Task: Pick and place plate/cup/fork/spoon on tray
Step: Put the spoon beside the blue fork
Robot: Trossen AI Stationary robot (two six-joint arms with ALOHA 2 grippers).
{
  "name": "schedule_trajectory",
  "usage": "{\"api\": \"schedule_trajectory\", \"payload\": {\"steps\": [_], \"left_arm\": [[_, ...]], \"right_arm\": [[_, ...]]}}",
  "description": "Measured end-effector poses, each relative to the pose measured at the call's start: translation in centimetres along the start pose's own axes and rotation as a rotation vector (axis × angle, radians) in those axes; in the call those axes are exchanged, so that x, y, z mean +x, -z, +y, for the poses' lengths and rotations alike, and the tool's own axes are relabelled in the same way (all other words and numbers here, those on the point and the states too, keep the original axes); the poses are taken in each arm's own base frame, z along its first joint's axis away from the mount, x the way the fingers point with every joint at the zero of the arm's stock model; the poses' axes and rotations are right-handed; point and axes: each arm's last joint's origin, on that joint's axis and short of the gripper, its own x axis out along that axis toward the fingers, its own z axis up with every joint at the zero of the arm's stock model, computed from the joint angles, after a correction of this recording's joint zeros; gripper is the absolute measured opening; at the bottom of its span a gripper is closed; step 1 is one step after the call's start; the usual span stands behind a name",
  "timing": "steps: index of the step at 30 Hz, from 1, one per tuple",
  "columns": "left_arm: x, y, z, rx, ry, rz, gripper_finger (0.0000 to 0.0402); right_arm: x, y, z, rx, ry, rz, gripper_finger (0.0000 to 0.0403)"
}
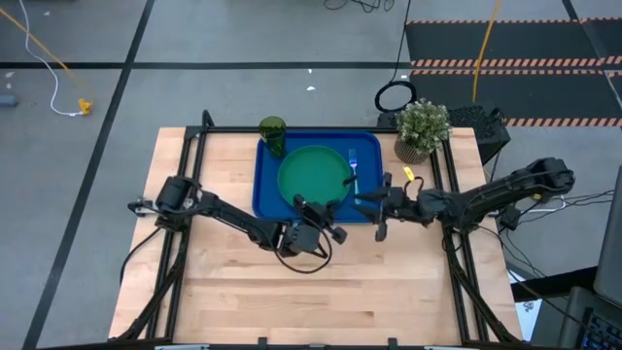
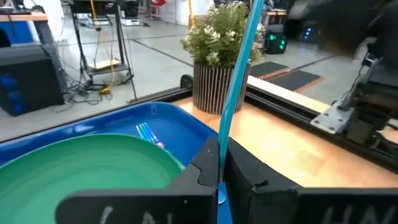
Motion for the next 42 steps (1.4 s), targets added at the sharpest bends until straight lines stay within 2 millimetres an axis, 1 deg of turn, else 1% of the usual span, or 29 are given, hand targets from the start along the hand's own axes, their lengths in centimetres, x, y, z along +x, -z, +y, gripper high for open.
{"api": "schedule_trajectory", "payload": {"steps": [3,6,10,12,18,26,33,36,42], "left_arm": [[0.3,1.0,-0.4,-0.021,0.003,-0.021,0.0007],[0.4,2.1,-0.8,-0.045,-0.003,-0.043,0.0006],[0.3,2.9,-1.0,-0.071,-0.026,-0.065,0.0006],[0.4,3.0,-1.0,-0.069,-0.042,-0.068,0.0006],[0.4,2.3,-1.5,-0.018,-0.047,-0.078,0.0006],[0.7,1.1,-2.8,0.098,-0.066,-0.016,0.0007],[0.4,1.1,-2.8,0.133,-0.131,-0.027,0.0008],[0.4,1.1,-2.8,0.148,-0.137,-0.025,0.0008],[1.0,1.1,-2.3,0.232,-0.167,-0.014,0.0009]], "right_arm": [[-0.3,-0.8,0.8,-0.065,0.014,-0.091,0.0141],[-0.6,-1.6,1.2,-0.031,0.09,-0.174,0.0156],[-0.7,-1.4,1.6,-0.066,0.096,-0.158,0.0167],[-0.6,-1.2,1.6,-0.062,0.101,-0.151,0.0169],[0.0,-0.2,1.5,-0.077,0.189,-0.109,0.0169],[0.5,0.4,1.7,-0.01,0.205,-0.124,0.0169],[0.5,0.3,1.5,0.001,0.274,-0.133,0.0169],[0.5,0.2,1.5,0.023,0.272,-0.141,0.0169],[0.6,0.2,1.3,0.05,0.279,-0.146,0.0169]]}}
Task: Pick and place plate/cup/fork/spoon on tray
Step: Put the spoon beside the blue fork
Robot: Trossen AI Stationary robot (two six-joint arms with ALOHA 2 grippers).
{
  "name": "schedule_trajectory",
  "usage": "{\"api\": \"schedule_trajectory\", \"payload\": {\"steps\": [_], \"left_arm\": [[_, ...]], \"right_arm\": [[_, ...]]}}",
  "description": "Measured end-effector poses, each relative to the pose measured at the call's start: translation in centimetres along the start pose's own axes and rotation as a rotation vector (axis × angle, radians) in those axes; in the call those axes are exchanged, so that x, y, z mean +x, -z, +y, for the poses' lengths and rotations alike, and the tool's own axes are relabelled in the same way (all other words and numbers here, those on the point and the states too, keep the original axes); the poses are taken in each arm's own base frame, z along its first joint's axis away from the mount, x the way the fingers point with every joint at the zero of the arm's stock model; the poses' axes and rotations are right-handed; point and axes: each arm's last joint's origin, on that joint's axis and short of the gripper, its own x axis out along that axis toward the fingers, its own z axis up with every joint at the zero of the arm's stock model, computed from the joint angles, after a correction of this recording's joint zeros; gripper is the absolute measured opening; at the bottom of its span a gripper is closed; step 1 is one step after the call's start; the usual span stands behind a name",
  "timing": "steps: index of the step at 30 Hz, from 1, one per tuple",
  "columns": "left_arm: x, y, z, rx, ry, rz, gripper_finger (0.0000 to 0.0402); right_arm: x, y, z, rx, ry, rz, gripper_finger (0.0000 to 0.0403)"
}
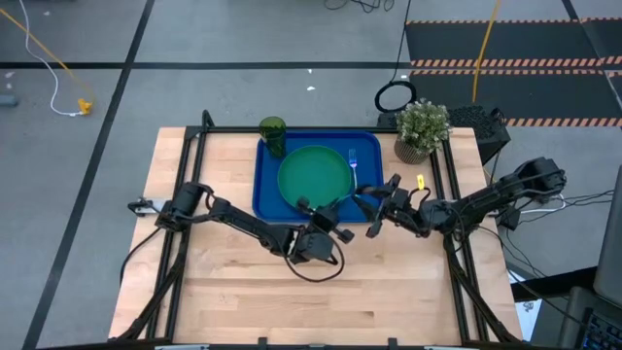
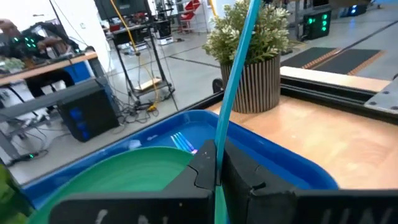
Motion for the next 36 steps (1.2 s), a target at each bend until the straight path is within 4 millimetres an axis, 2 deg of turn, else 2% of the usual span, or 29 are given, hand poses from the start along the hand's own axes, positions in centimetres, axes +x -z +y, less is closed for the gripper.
{"api": "schedule_trajectory", "payload": {"steps": [10,30,36], "left_arm": [[0.9,0.1,0.4,0.112,-0.017,0.011,0.0009],[1.3,0.0,0.7,0.11,-0.061,0.007,0.001],[1.3,0.0,0.6,0.117,-0.02,0.012,0.0017]], "right_arm": [[0.5,-0.4,-0.6,0.018,0.003,-0.033,0.016],[0.5,-0.2,-0.6,0.03,0.008,-0.022,0.0011],[0.5,-0.2,-0.7,0.029,0.012,-0.023,0.0008]]}}
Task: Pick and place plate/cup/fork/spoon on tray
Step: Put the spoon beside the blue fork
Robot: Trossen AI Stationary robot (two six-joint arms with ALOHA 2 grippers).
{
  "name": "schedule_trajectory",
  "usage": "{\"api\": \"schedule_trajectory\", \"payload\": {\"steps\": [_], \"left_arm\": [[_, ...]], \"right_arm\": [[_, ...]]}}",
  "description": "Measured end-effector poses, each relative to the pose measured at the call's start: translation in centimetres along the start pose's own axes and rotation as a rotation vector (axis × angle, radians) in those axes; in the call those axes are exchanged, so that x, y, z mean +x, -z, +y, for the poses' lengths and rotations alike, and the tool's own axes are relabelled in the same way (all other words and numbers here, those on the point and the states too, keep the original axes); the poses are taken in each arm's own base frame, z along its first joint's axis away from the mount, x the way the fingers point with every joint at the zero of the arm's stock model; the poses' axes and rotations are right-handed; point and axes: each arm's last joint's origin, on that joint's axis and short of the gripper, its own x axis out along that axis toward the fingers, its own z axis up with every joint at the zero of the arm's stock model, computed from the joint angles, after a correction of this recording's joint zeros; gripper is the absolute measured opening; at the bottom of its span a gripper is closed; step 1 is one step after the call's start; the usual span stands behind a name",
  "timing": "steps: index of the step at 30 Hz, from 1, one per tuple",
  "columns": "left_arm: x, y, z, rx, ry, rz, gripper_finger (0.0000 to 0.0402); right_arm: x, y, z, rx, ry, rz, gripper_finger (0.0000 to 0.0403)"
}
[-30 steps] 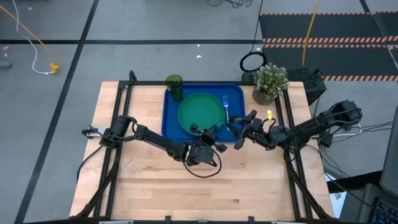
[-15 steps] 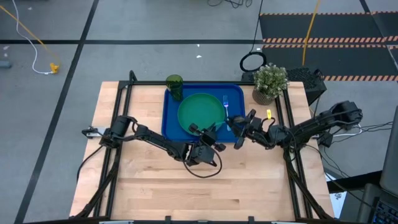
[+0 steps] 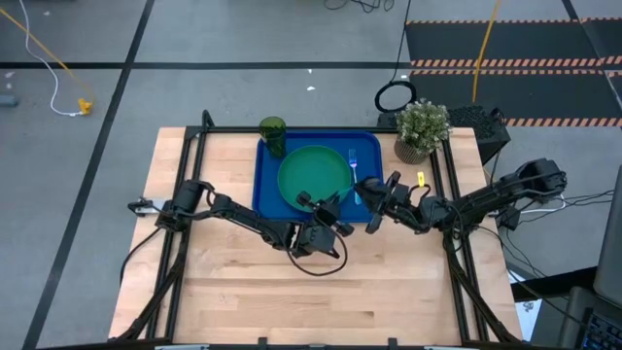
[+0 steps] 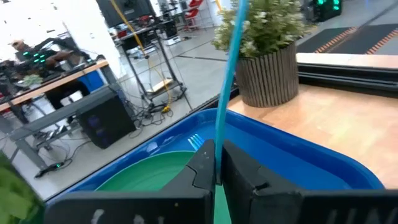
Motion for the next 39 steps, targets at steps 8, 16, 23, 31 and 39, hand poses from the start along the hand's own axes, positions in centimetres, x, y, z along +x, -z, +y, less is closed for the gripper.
{"api": "schedule_trajectory", "payload": {"steps": [8,16,23,31,39], "left_arm": [[-0.2,0.0,-0.3,0.027,0.058,0.001,0.0101],[-1.3,-0.4,-0.5,0.025,0.108,-0.007,0.0166],[-2.8,-2.3,0.3,0.044,0.135,-0.025,0.017],[-4.5,-3.9,1.8,0.101,0.155,0.006,0.017],[-6.1,-4.2,3.3,0.137,0.164,0.068,0.017]], "right_arm": [[0.0,-0.1,0.0,-0.023,0.001,-0.003,0.0002],[-0.2,-0.5,-0.2,-0.049,0.001,-0.001,0.0002],[-0.7,-1.2,-0.5,-0.05,0.002,0.01,0.0002],[-1.5,-2.6,-1.1,-0.019,0.002,0.001,0.0002],[-2.5,-3.7,-1.9,0.02,0.003,0.019,0.0002]]}}
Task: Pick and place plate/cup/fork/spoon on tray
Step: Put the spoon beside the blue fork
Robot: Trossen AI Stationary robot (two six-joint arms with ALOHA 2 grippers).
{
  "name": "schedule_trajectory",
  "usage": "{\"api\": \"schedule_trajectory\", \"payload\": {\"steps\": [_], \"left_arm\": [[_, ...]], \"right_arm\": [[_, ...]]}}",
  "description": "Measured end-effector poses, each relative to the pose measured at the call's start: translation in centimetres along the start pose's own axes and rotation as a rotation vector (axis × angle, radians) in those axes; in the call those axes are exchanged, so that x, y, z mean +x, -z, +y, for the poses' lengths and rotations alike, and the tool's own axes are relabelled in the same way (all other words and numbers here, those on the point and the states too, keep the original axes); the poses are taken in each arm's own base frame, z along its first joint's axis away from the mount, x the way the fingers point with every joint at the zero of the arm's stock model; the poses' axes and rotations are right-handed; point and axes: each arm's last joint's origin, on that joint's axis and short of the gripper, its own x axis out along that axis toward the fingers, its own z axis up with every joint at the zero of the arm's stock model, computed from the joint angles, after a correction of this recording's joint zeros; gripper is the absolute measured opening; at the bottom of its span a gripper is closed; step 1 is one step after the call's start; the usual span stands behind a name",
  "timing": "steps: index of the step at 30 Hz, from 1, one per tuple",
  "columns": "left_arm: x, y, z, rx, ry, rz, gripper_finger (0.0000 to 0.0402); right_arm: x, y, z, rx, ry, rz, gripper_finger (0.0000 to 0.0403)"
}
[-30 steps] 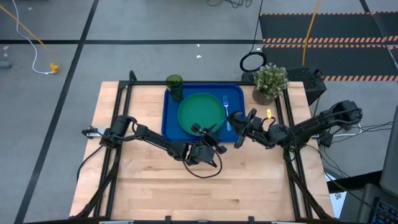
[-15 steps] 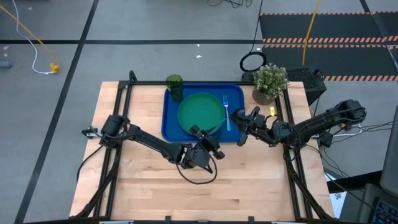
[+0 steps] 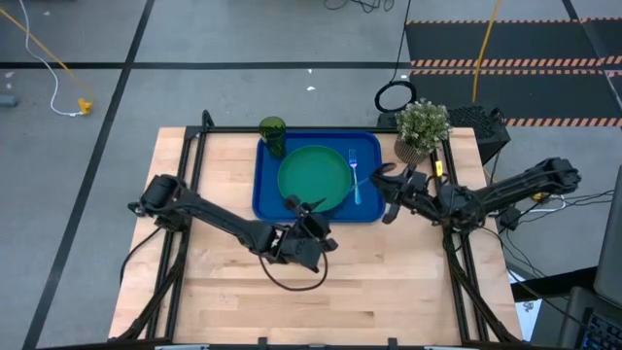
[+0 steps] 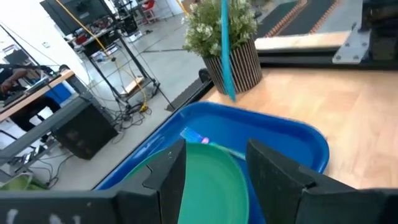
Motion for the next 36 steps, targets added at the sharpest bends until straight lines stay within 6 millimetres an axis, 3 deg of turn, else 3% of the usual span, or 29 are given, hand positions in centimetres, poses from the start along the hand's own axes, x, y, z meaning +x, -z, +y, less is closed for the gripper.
{"api": "schedule_trajectory", "payload": {"steps": [16,28,31,36], "left_arm": [[-3.5,-3.3,4.0,-0.028,0.013,-0.027,0.017],[-4.3,-2.8,3.8,0.016,0.018,-0.018,0.017],[-4.5,-2.5,3.8,0.039,0.015,-0.001,0.017],[-4.5,-1.5,4.1,0.079,-0.011,0.041,0.017]], "right_arm": [[-0.5,0.6,-1.5,0.197,0.086,0.191,0.0002],[3.5,-2.6,-1.3,0.148,0.204,0.52,0.0002],[4.6,-2.5,-1.9,0.158,0.261,0.588,0.0002],[6.3,-0.6,-3.4,0.197,0.355,0.686,0.0002]]}}
